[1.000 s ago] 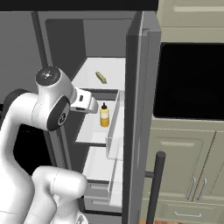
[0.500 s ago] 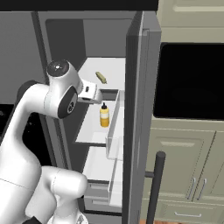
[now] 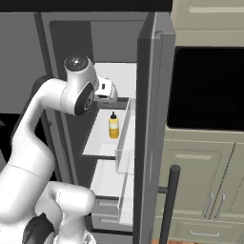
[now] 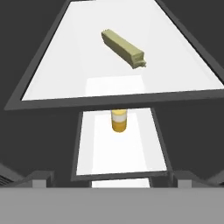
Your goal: Pick the egg and butter from the fridge and place them by the bowl for mixing.
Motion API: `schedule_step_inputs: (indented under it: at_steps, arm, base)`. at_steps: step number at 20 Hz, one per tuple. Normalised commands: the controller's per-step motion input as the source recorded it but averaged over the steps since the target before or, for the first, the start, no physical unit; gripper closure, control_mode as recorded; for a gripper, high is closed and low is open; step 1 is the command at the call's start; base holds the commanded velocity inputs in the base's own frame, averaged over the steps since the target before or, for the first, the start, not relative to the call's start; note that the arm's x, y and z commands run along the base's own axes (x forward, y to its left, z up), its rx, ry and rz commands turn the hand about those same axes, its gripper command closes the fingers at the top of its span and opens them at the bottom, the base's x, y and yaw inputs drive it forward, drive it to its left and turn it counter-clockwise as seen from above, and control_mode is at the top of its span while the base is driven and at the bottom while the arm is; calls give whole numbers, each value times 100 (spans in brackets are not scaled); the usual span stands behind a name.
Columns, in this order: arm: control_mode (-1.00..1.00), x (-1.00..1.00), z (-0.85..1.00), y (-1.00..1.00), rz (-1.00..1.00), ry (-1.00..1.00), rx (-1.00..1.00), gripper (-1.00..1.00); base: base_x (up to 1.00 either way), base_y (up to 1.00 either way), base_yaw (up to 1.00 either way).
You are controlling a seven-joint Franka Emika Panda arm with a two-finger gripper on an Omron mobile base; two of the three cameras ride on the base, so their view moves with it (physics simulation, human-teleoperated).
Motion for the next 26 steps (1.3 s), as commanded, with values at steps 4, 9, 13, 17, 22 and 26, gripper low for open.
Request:
schedule_step_inputs:
  at_steps: [4,9,13,17,22,26]
  arm:
    - [-100,25,5,-5,11,0,0,-100]
    - [-100,24,-8,0,12,-11,-2,-100]
    - [-100,30,10,0,2,1,-2,-100]
    - [-100,31,0,1,0,1,-4,-100]
    - [-100,27,11,0,0,6,-1,-100]
    - [-100,23,3,-7,0,8,0,-100]
  base:
    - [0,0,0]
    - [0,0,0]
    - [0,0,0]
    - [0,0,0]
    - [0,0,0]
    - [0,0,0]
